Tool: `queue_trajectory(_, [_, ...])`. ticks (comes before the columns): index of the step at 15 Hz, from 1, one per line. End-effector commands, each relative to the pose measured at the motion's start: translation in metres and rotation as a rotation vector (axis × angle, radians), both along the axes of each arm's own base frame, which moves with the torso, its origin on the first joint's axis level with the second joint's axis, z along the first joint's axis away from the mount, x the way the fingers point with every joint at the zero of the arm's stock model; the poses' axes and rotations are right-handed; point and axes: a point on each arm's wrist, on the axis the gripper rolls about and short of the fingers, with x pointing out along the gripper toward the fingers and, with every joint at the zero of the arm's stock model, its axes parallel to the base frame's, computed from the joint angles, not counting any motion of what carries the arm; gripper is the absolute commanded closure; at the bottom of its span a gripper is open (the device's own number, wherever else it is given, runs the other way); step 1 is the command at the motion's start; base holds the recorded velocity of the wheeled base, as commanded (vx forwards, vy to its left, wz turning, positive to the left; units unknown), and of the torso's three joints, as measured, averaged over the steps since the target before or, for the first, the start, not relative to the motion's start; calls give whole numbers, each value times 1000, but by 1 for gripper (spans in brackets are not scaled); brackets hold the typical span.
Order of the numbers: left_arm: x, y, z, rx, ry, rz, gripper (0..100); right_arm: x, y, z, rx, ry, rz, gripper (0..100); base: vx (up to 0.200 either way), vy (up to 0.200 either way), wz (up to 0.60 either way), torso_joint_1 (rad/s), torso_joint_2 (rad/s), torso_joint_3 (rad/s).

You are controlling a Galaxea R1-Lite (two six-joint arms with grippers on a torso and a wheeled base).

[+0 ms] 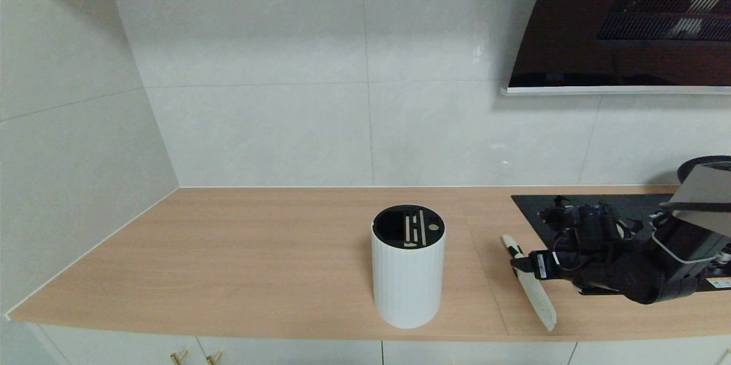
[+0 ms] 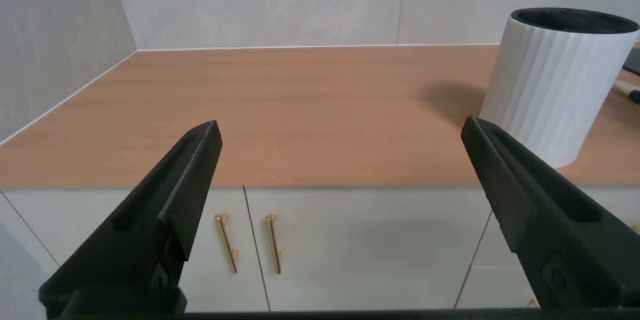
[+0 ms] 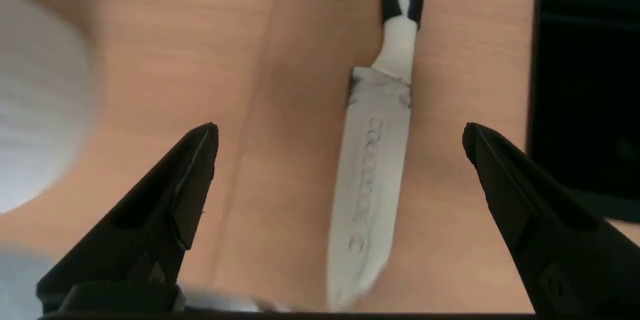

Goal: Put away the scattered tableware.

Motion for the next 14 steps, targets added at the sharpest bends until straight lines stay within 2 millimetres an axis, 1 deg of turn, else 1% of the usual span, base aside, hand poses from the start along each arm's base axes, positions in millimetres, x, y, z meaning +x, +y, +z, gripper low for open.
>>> queue_trajectory(1, [0,0,0,0,1,0,0,18,2,-29,-33,35,-9,0,0,0,0,0,0,0])
queue_trajectory(2, [0,0,0,0,1,0,0,21,2,-30,-34,30,-10,0,0,0,0,0,0,0])
queue_trajectory(3, [0,0,0,0,1,0,0,26,2,-38,-36,42,-12,0,0,0,0,0,0,0])
queue_trajectory(7, [0,0,0,0,1,0,0,33,2,-51,-52,53,-20,0,0,0,0,0,0,0])
queue_trajectory(8, [0,0,0,0,-1,0,0,36,1,-57,-63,58,-32,0,0,0,0,0,0,0])
queue_trajectory(13, [0,0,0,0,1,0,0,40,0,-65,-87,60,-37,0,0,0,0,0,0,0])
queue_trajectory(14, [0,0,0,0,-1,0,0,43,-1,-68,-92,58,-48,0,0,0,0,0,0,0])
